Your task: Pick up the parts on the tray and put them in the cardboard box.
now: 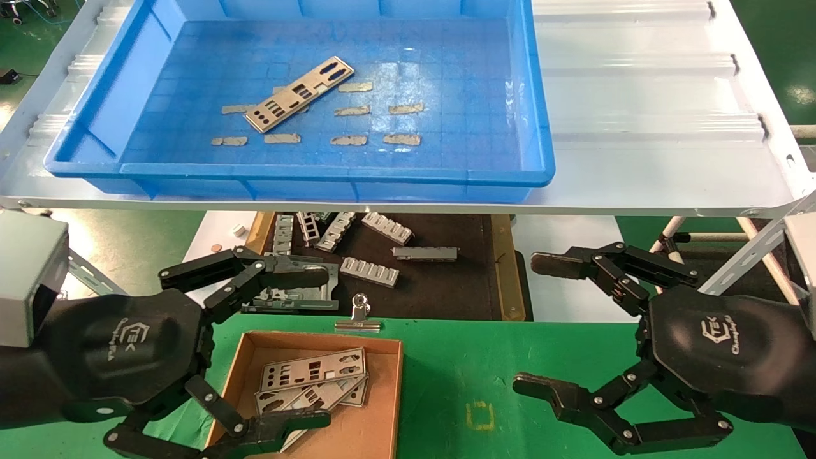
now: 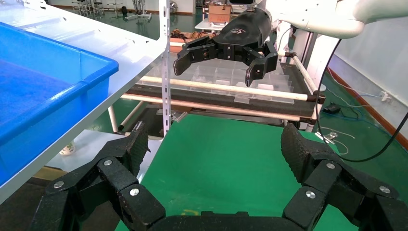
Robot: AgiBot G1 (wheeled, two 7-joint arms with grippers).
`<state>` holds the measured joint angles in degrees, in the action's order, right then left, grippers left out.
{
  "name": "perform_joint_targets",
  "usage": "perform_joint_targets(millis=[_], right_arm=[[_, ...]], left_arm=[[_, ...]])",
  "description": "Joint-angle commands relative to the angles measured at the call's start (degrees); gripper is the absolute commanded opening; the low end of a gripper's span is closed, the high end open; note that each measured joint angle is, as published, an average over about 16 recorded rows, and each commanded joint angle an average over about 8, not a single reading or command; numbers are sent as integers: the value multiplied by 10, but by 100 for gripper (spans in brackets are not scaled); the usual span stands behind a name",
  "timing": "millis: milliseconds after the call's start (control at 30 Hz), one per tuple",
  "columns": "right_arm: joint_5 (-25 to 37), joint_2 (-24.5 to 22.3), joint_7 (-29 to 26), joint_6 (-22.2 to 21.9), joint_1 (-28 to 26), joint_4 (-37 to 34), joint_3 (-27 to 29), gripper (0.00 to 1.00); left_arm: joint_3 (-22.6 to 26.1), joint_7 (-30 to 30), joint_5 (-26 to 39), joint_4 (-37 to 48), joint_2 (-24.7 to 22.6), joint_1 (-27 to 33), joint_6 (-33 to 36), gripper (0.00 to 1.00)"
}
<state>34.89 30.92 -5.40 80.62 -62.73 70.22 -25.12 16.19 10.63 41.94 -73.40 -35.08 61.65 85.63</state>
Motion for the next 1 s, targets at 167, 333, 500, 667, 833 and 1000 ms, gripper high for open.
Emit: perform_joint_targets(millis=[167, 333, 500, 667, 833, 1000], right_arm=[[0, 0, 0, 0, 0, 0, 0, 100], [0, 0, 0, 0, 0, 0, 0, 100], [0, 0, 0, 0, 0, 0, 0, 84], [0, 0, 0, 0, 0, 0, 0, 27], [0, 0, 0, 0, 0, 0, 0, 0], [0, 0, 0, 0, 0, 0, 0, 0]], left_arm=[[0, 0, 0, 0, 0, 0, 0, 100], [0, 0, 0, 0, 0, 0, 0, 100], [0, 0, 0, 0, 0, 0, 0, 100], [-1, -1, 0, 1, 0, 1, -1, 100], [-3, -6, 9, 18, -10, 23, -18, 100], [3, 4, 38, 69, -37, 86, -53, 100]])
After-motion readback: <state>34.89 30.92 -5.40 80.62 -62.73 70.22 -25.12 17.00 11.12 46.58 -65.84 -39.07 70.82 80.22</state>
